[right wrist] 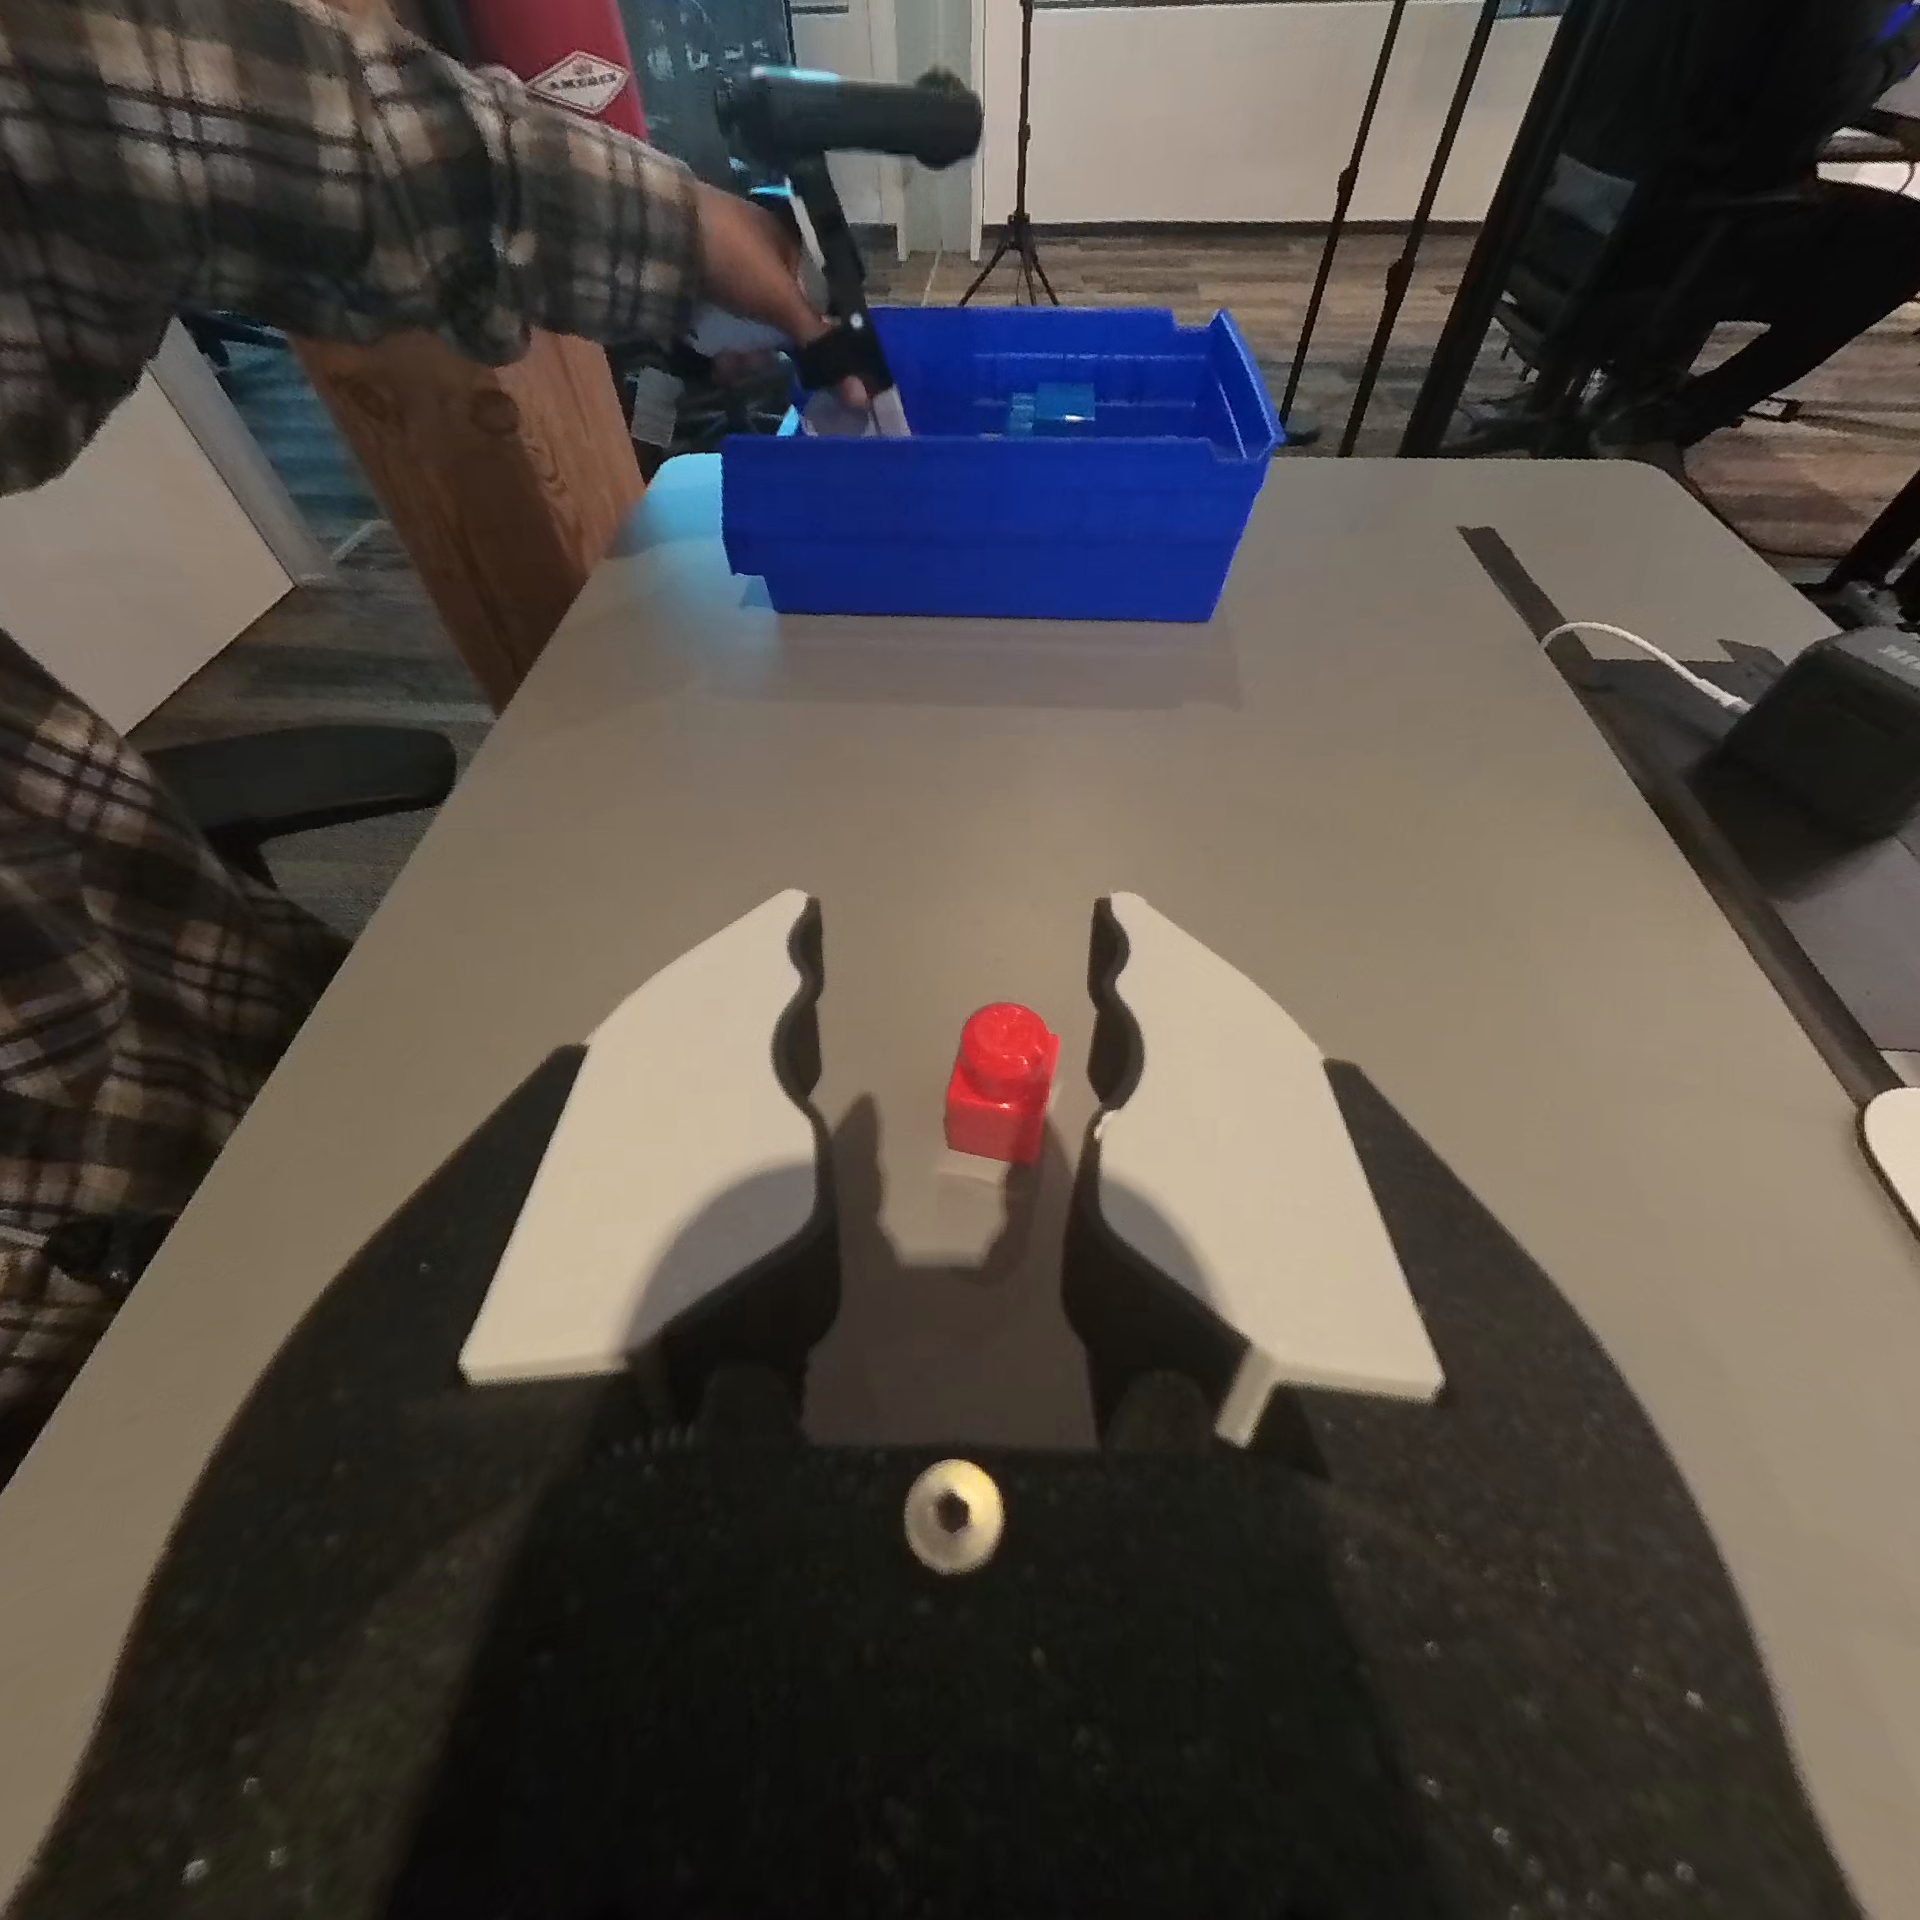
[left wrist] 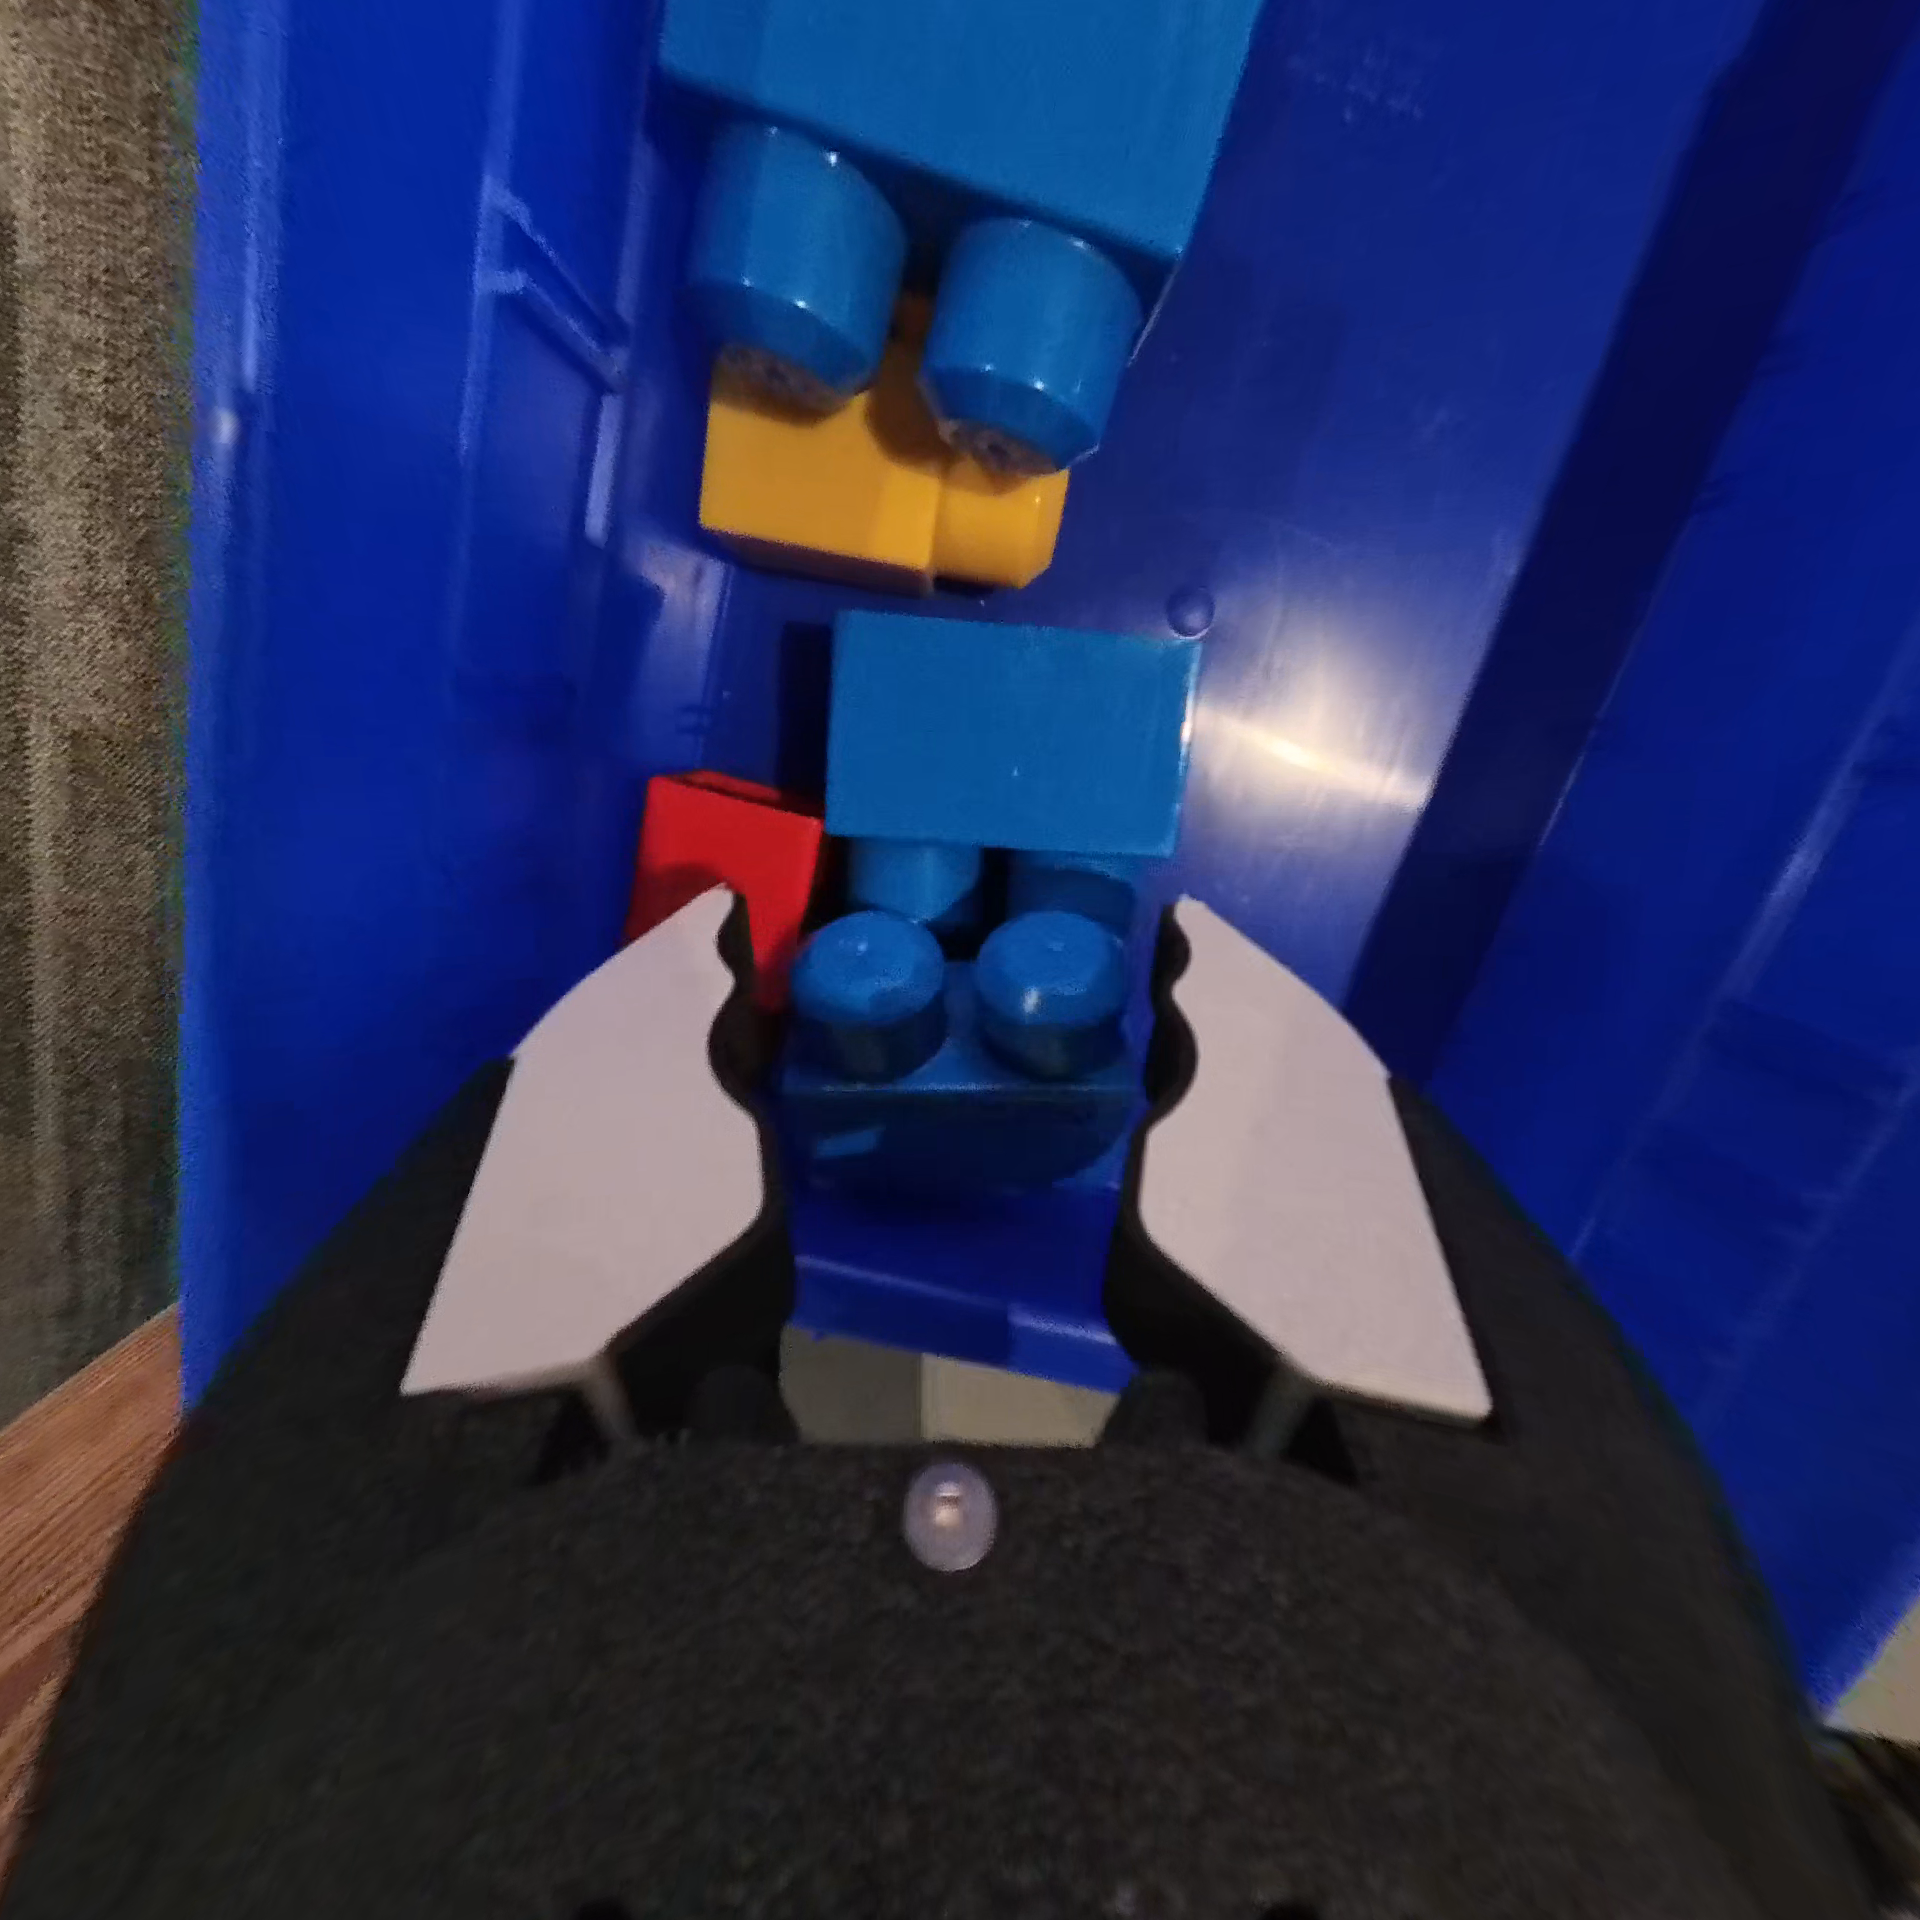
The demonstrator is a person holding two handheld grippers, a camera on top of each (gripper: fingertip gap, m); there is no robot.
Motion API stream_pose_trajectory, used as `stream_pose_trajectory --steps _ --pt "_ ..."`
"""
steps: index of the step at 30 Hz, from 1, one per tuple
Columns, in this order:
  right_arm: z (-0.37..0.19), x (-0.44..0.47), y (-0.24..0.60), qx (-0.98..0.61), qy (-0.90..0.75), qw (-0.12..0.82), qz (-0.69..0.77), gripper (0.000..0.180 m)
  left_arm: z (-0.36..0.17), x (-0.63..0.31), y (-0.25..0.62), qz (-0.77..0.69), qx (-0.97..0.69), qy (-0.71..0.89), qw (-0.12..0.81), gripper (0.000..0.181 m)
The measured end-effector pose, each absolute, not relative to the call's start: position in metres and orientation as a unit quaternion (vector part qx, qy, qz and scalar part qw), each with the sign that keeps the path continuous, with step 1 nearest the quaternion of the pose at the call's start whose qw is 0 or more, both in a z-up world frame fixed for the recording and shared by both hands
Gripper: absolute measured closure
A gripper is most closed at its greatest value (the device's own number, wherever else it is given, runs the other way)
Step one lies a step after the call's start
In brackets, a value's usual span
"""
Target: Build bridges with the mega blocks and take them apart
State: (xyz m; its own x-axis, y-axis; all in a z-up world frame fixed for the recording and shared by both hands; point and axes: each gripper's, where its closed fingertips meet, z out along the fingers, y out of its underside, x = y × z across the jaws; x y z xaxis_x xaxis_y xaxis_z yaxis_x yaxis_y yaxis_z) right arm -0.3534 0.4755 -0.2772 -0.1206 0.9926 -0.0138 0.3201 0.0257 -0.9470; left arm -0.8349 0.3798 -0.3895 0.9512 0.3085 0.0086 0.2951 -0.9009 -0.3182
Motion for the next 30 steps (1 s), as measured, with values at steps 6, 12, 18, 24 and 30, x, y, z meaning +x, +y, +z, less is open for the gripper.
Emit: stream_pose_trajectory --steps 6,12,18,24,30 --pt "-0.277 -0.354 0.475 -0.542 -0.606 0.384 0.439 0.132 -0.354 -0.840 0.379 0.015 -0.967 -0.142 0.211 0.109" --pt "-0.278 -0.356 0.473 -0.539 -0.609 0.381 0.440 0.132 -0.347 -0.843 0.370 0.036 -0.966 -0.109 0.233 0.115" --pt "-0.276 -0.356 0.470 -0.536 -0.611 0.382 0.440 0.132 -0.365 -0.838 0.368 0.032 -0.963 -0.124 0.236 0.113" --pt "-0.277 -0.356 0.471 -0.537 -0.611 0.381 0.440 0.132 -0.383 -0.834 0.364 0.068 -0.968 -0.118 0.209 0.099" --pt "-0.277 -0.356 0.470 -0.535 -0.612 0.382 0.440 0.134 -0.402 -0.829 0.363 0.092 -0.977 -0.092 0.171 0.103"
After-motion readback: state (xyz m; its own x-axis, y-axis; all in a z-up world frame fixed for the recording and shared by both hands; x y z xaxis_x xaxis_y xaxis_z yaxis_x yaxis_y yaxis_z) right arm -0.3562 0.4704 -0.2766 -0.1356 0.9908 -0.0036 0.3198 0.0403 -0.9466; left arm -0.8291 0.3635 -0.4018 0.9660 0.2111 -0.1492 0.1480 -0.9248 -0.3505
